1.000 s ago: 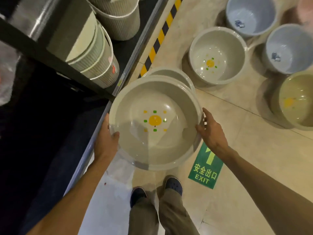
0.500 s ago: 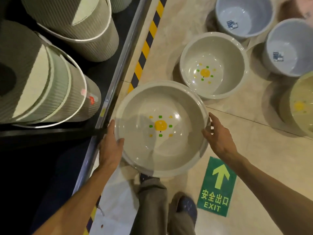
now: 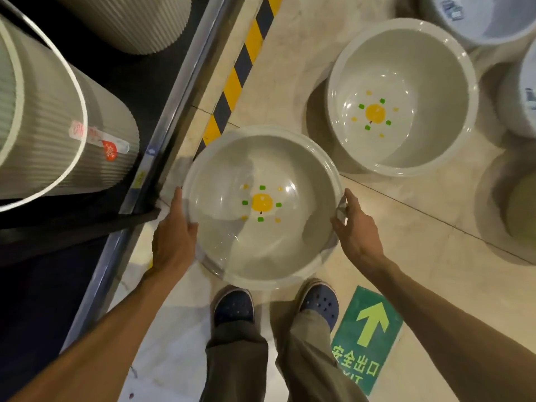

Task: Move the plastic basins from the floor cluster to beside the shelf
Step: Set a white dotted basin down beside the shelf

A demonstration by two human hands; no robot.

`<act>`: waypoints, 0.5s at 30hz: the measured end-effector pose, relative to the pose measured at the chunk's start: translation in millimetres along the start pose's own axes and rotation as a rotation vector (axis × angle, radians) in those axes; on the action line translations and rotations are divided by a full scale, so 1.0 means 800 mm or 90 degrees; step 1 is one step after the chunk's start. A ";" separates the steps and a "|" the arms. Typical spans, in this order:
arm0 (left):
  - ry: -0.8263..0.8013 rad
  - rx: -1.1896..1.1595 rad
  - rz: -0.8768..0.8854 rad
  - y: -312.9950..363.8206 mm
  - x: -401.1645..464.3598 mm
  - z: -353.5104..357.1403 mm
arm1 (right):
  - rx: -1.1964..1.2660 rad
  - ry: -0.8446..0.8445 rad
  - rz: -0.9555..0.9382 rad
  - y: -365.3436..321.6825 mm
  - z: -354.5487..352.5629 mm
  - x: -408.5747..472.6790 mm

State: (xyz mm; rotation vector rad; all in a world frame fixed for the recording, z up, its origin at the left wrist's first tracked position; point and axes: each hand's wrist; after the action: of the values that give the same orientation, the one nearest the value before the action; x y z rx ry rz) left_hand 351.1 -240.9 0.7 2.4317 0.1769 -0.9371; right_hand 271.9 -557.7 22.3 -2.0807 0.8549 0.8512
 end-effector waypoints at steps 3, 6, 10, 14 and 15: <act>-0.015 0.029 0.010 0.004 -0.004 -0.008 | -0.019 -0.036 0.009 -0.004 -0.005 0.000; -0.011 0.048 0.061 0.018 -0.013 -0.027 | -0.045 -0.043 0.018 -0.010 -0.022 -0.011; -0.035 0.116 0.117 0.063 -0.038 -0.051 | -0.123 -0.050 -0.013 -0.016 -0.055 -0.044; -0.048 0.314 0.248 0.130 -0.062 -0.067 | -0.275 -0.041 -0.051 -0.013 -0.099 -0.088; -0.062 0.343 0.254 0.153 -0.070 -0.072 | -0.296 -0.039 -0.056 -0.012 -0.113 -0.101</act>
State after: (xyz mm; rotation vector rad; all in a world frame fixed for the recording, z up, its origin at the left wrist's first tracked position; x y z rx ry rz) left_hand 379.4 -312.1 124.7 2.7291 -0.6526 -1.0039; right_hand 260.5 -600.8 135.3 -2.4515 0.5641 1.1421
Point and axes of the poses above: each hand's wrist, its own x-axis towards the middle knuckle, its own z-axis out of the palm, y = z × x, and after that the axes turned 9 degrees about -y, right-handed
